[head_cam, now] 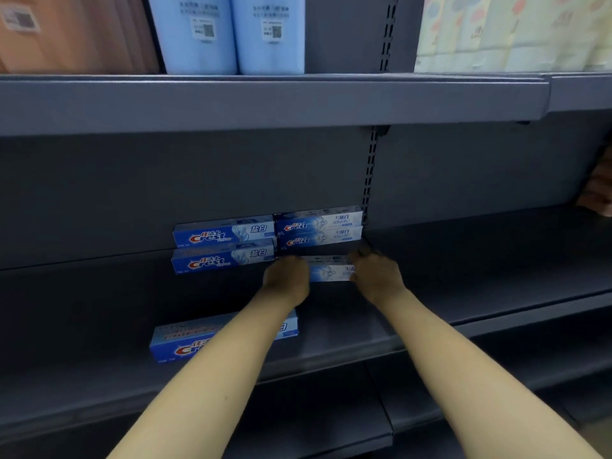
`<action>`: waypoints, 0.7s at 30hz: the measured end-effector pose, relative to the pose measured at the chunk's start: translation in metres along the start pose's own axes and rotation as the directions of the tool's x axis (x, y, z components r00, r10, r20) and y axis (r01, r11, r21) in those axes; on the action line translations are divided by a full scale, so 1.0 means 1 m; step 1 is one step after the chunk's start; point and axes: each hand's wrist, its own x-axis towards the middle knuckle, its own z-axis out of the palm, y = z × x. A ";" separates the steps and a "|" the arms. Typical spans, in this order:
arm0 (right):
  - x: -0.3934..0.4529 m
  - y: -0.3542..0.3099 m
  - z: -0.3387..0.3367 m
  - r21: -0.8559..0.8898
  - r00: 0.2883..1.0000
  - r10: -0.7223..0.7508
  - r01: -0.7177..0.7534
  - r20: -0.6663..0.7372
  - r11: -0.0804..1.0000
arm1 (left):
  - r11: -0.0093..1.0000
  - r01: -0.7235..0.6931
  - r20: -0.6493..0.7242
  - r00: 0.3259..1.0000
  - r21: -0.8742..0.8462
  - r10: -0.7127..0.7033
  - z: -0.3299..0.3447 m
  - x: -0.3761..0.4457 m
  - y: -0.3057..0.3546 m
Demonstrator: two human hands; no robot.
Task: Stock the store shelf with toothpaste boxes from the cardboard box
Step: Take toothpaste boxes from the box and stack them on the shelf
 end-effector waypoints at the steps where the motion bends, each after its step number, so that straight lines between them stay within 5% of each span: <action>1: 0.004 0.002 0.003 -0.015 1.000 -0.004 0.004 -0.013 1.000 | 0.999 0.021 0.009 1.000 -0.031 -0.021 0.003 0.004 0.004; 21: 0.084 0.013 0.038 0.011 0.985 -0.095 0.098 -0.143 0.995 | 0.997 0.082 0.120 0.989 0.004 -0.081 0.014 0.060 0.007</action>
